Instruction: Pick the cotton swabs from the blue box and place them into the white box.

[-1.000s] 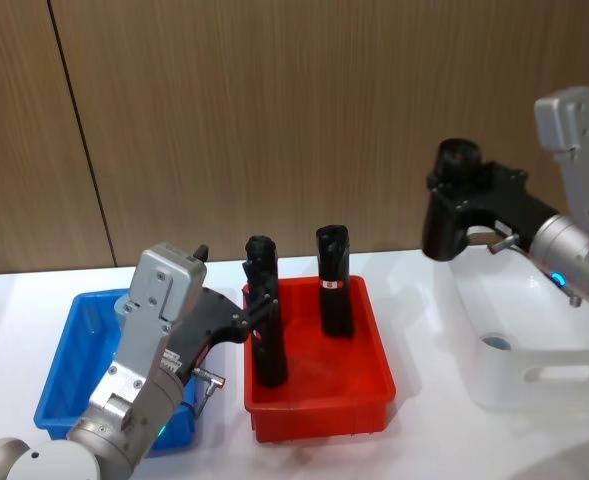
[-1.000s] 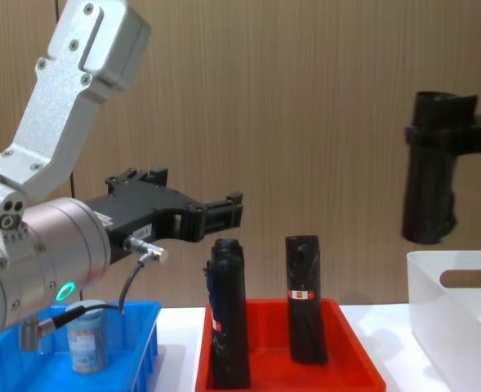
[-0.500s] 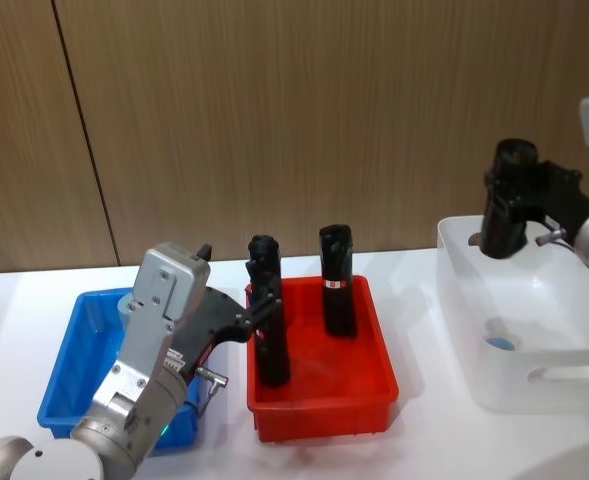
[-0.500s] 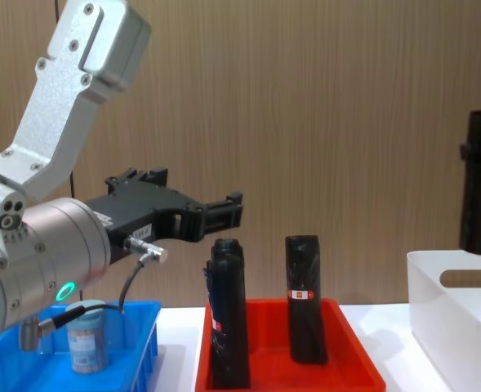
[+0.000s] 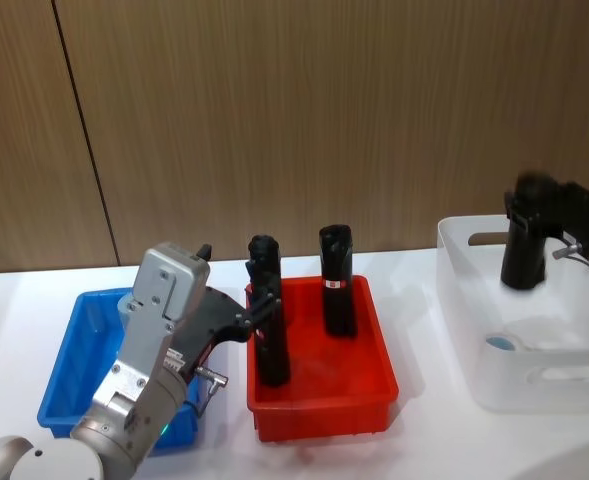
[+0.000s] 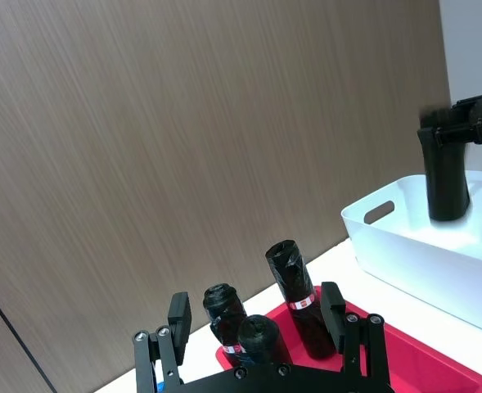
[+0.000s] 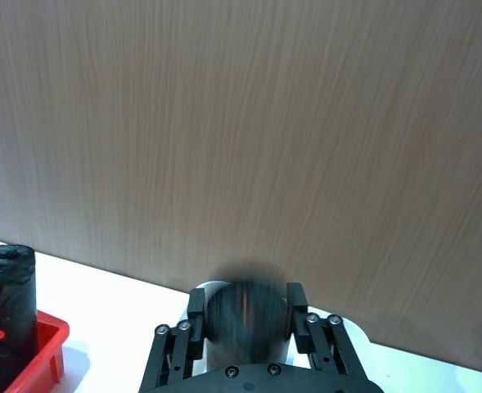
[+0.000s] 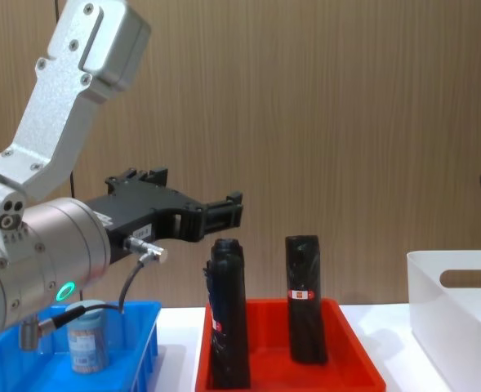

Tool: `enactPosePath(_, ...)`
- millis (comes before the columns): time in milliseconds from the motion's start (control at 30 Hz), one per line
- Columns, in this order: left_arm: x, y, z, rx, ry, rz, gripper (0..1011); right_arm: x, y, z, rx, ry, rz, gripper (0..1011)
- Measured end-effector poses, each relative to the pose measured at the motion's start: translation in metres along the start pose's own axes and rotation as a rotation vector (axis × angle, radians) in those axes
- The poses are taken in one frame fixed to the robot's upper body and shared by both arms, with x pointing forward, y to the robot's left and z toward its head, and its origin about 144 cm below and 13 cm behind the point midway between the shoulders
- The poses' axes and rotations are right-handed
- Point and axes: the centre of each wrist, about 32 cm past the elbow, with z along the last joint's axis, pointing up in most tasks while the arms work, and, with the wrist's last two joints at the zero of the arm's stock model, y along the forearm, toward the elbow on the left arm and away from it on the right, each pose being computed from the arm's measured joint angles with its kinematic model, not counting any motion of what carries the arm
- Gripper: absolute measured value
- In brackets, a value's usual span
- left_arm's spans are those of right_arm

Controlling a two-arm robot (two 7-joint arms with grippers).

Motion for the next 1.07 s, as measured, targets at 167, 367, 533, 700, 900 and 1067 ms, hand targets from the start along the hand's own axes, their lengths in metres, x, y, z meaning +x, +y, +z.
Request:
enactPosePath(167, 0.0, 0.0, 0.0, 0.0, 0.0, 0.0, 1004, 0.002, 0.001, -0.004, -0.013, 0.0, 0.0, 731)
enactPosePath(367, 0.0, 0.0, 0.0, 0.0, 0.0, 0.0, 1004, 0.003, 0.002, -0.009, -0.021, 0.003, 0.003, 909)
enactPosePath(533, 0.0, 0.0, 0.0, 0.0, 0.0, 0.0, 1004, 0.003, 0.002, -0.011, -0.022, 0.003, 0.007, 1002)
enactPosePath(700, 0.0, 0.0, 0.0, 0.0, 0.0, 0.0, 1004, 0.003, 0.002, -0.012, -0.023, 0.006, 0.011, 1002)
enactPosePath(900, 0.0, 0.0, 0.0, 0.0, 0.0, 0.0, 1004, 0.004, 0.002, -0.013, -0.024, 0.007, 0.012, 1002)
enactPosePath(1067, 0.0, 0.0, 0.0, 0.0, 0.0, 0.0, 1004, 0.004, 0.002, -0.014, -0.024, 0.008, 0.013, 1002)
